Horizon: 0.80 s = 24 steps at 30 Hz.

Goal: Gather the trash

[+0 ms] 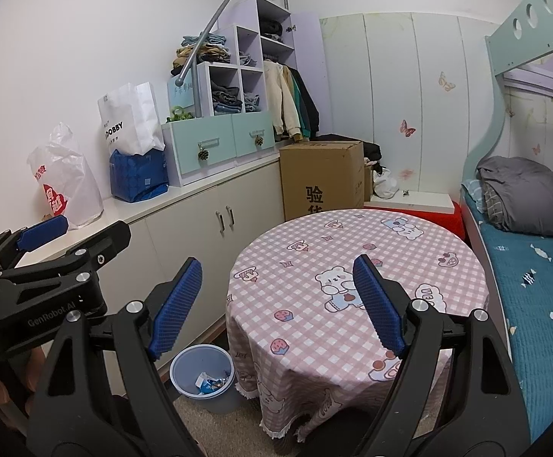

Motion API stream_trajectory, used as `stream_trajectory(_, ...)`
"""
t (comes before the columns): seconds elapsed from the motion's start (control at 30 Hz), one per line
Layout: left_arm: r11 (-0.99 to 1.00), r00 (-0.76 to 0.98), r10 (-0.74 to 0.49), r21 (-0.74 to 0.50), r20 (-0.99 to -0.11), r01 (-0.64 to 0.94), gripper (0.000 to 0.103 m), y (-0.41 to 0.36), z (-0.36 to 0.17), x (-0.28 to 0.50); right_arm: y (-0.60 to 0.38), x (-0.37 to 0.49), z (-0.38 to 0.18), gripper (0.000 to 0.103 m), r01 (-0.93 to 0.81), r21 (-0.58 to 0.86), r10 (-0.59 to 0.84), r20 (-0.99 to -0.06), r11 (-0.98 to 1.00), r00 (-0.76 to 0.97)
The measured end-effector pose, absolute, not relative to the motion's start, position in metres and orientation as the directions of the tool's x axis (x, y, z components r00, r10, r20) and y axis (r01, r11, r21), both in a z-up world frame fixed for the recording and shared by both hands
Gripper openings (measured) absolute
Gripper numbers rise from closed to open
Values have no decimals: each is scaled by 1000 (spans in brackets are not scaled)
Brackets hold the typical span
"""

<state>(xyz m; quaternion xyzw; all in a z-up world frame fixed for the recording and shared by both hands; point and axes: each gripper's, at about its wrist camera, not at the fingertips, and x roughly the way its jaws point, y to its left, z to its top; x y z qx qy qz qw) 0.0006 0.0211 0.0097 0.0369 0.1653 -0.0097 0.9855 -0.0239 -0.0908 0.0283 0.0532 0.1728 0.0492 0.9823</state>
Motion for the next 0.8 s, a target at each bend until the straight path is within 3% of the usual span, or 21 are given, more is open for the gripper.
stream_trajectory(0.53, 992, 930, -12, 112, -366, 57, 91, -1, -9, 31, -116, 2, 1, 81, -54, 172, 114, -358, 984, 927)
stream_trajectory(0.8, 986, 886, 8, 151, -464, 70, 91, -30, -45, 89, -149, 39, -35, 81, 4, 215, 91, -431, 977, 898)
